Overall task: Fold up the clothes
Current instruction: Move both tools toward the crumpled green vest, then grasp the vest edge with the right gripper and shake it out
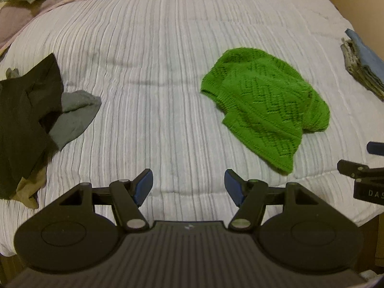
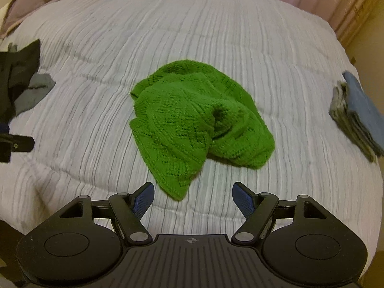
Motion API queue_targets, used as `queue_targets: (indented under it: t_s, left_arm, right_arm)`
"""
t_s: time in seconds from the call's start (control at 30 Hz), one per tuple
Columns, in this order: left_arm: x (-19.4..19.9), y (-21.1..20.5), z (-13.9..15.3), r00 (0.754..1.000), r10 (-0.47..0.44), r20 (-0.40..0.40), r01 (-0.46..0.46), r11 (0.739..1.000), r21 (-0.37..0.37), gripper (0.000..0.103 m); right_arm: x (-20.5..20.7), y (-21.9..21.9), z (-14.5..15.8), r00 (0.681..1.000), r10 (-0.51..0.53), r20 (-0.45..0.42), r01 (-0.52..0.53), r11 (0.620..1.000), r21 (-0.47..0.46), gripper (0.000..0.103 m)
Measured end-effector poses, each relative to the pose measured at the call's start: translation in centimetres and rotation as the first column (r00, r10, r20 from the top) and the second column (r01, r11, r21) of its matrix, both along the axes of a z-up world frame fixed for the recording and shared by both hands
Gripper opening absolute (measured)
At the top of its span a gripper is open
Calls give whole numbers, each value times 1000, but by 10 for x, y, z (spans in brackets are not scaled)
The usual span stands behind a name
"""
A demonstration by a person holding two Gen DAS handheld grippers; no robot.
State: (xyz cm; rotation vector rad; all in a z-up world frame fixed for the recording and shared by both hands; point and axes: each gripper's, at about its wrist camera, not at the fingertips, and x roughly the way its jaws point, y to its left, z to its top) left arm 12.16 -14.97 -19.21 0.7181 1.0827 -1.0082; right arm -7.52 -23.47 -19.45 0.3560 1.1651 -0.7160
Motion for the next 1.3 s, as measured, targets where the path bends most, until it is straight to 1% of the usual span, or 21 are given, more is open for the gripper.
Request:
queue_targets:
  t_s: [0.2, 0.33, 0.53, 0.6, 0.73, 0.8, 0.87, 0.93, 1.0, 1.03, 1.07, 1.1, 1.17, 1.2, 1.23, 1.3]
  left_arm:
    - [12, 6, -16, 999, 53, -2, -53, 999, 9, 62]
    - [18, 10, -31, 995, 99, -14, -98, 994, 36, 62]
    - [25, 9, -53, 992, 123, -27, -121, 991, 61, 62]
    - [29, 7, -62, 991, 134, -27, -132, 989, 68, 62]
    - [38, 3, -75, 987, 157, -29, -154, 985, 75, 62]
    - [43, 1, -80, 986, 164, -31, -161, 984, 73, 62]
    - [47, 0, -85, 985, 170, -32, -167, 983, 77, 62]
    - [50, -2, -90, 984, 174, -31, -171, 982, 85, 62]
    - [52, -2, -94, 984, 177, -27, -174, 980, 93, 62]
    - [53, -2, -96, 984, 178, -25, -175, 980, 97, 62]
    - [53, -3, -97, 984, 179, -23, -175, 979, 101, 62]
    - [53, -3, -98, 984, 179, -20, -176, 979, 104, 62]
    - [53, -3, -98, 984, 180, -13, -177, 978, 108, 62]
    - [53, -4, -98, 984, 180, -10, -178, 978, 109, 62]
    - [51, -6, -97, 984, 180, -8, -178, 978, 109, 62]
    - [48, -10, -96, 984, 177, -5, -175, 979, 107, 62]
  right_arm:
    - [7, 0, -33, 997, 64, -33, -64, 998, 10, 75]
    - [12, -2, -56, 992, 117, -52, -116, 993, 21, 75]
    - [28, 0, -94, 972, 224, -68, -225, 974, -8, 75]
    - [34, 2, -107, 961, 266, -76, -269, 963, -32, 75]
    - [43, 9, -129, 936, 341, -85, -348, 934, -83, 75]
    - [46, 15, -139, 921, 376, -105, -387, 915, -115, 75]
    - [50, 24, -155, 890, 427, -161, -450, 879, -154, 75]
    - [53, 32, -173, 850, 476, -227, -518, 834, -189, 74]
    - [53, 32, -186, 824, 487, -289, -553, 801, -229, 74]
    - [53, 32, -193, 811, 491, -319, -571, 783, -247, 60]
    - [53, 32, -200, 796, 493, -350, -589, 764, -264, 43]
    - [53, 31, -206, 783, 494, -377, -605, 745, -280, 21]
    - [51, 13, -191, 839, 471, -274, -535, 805, -256, 10]
    - [49, 1, -177, 877, 436, -202, -476, 844, -248, 8]
    - [46, -9, -159, 905, 404, -131, -425, 872, -242, 7]
    - [39, -33, -121, 942, 334, 33, -321, 926, -198, 7]
